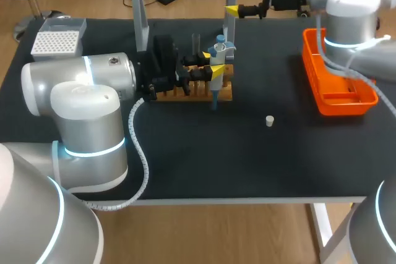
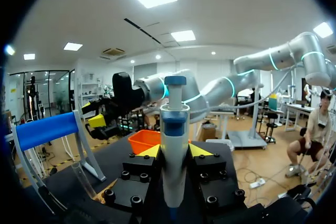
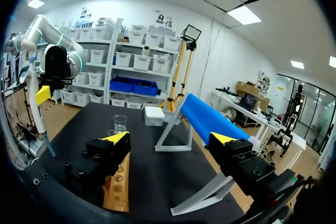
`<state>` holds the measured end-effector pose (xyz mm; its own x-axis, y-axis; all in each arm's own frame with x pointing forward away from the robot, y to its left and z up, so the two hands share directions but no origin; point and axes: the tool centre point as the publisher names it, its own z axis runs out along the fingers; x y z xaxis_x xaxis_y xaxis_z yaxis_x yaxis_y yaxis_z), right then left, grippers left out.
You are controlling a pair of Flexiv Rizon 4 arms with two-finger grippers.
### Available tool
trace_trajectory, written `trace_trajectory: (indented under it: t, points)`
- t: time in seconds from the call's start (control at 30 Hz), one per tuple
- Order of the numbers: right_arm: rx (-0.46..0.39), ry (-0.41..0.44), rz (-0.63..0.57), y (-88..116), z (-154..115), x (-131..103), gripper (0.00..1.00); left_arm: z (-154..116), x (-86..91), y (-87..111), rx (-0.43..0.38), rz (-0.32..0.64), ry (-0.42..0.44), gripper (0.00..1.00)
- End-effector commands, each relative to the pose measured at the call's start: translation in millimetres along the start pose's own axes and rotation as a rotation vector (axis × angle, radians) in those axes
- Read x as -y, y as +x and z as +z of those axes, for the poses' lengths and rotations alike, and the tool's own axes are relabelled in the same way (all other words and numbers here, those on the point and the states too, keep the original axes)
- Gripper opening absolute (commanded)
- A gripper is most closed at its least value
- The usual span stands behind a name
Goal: Invert the test tube, pick up the pipette, mount the tip to pipette, aspirate from beaker and dispense into the tube, eject the tip, return the pipette, and cap with the stopper.
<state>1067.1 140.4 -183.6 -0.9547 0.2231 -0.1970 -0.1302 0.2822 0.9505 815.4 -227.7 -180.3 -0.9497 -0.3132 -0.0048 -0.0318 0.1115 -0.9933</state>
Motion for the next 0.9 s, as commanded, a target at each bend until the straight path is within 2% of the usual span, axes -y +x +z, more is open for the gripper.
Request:
trace_trajectory:
  t: [0.03, 0.9]
  points:
    - [0.000, 0.013, 0.005, -7.3, 7.3, 2.2, 1.00, 1.3, -0.1, 0.7, 0.004, 0.000, 0.000, 0.00]
    - [0.003, 0.009, 0.022, -10.0, 8.8, 4.2, 1.00, 1.3, -0.1, 0.7, 0.004, 0.000, 0.000, 0.00]
